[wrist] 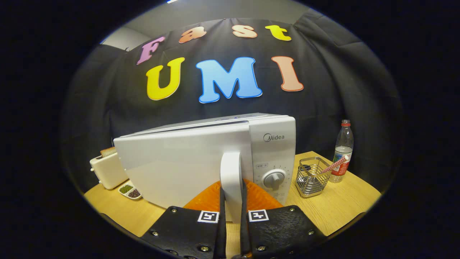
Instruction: Open the microwave, put the food inside, and close the microwave door.
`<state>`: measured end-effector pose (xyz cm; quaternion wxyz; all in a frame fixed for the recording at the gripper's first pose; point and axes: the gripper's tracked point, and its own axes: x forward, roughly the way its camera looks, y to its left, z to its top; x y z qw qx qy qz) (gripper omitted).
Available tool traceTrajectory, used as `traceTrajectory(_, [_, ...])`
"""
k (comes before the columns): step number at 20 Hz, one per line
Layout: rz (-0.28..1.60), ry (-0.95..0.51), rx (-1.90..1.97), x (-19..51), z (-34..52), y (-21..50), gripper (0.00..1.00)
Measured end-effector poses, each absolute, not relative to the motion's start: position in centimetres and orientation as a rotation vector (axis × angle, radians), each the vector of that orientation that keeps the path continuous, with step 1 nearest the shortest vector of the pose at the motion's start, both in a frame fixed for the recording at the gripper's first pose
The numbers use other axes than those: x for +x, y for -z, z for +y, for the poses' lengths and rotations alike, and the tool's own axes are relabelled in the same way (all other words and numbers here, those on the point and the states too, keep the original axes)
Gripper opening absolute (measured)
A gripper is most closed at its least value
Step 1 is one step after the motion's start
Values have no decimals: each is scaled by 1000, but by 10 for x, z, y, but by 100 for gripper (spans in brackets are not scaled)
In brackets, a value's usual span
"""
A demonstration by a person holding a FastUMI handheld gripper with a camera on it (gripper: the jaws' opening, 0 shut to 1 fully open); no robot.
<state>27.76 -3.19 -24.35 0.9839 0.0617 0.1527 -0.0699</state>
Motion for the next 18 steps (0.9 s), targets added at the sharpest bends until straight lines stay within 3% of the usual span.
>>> traceTrajectory(18, [251, -190, 144, 128, 147, 218, 15])
